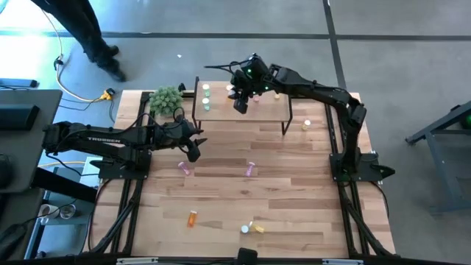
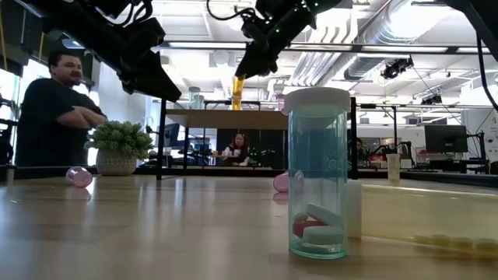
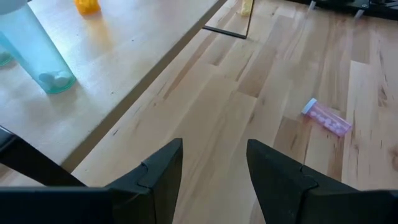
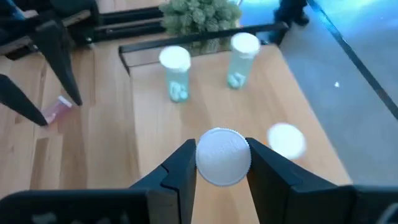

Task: Pick and place medicine bottles onto shelf by color
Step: Put the top orange pill bottle on the shelf aligned with the orange pill bottle

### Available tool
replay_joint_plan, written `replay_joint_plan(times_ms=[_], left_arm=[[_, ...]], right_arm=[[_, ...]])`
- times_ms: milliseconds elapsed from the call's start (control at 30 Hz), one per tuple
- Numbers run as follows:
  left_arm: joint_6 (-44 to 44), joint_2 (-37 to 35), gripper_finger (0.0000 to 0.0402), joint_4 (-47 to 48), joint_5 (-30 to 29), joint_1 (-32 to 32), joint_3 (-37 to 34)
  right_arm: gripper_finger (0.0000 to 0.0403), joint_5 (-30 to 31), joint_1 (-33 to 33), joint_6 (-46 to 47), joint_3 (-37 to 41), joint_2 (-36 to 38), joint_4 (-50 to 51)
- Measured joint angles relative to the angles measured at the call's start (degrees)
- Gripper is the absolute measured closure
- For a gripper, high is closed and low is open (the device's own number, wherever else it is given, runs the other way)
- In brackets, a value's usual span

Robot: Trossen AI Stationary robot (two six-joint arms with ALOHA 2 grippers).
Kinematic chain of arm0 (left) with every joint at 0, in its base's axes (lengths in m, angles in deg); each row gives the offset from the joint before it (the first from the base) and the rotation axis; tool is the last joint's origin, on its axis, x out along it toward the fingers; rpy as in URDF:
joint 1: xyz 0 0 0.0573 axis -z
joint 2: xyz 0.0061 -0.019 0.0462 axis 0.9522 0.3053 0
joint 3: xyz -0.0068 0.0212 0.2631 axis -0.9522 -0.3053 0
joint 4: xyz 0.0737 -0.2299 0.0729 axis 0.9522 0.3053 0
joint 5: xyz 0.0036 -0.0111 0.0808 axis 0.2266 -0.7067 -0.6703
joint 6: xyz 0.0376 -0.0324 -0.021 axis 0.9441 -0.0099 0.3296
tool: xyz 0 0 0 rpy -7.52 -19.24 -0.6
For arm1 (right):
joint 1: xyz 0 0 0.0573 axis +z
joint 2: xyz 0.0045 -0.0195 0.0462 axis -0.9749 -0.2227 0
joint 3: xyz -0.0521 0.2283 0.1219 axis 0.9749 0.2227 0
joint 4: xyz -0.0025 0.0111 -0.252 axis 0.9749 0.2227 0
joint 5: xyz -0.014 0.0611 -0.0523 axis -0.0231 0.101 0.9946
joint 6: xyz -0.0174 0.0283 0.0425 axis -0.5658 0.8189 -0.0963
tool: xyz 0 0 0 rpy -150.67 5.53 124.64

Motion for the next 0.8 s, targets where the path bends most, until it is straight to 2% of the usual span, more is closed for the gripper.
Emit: replay_joint_plan(times_ms=[800], left_arm=[[0.0, 0.0, 0.0232, 0.0, 0.1, 0.0, 0.0]], right_arm=[[0.0295, -0.2, 0.2, 1.3, 0.0, -4.9, 0.2]])
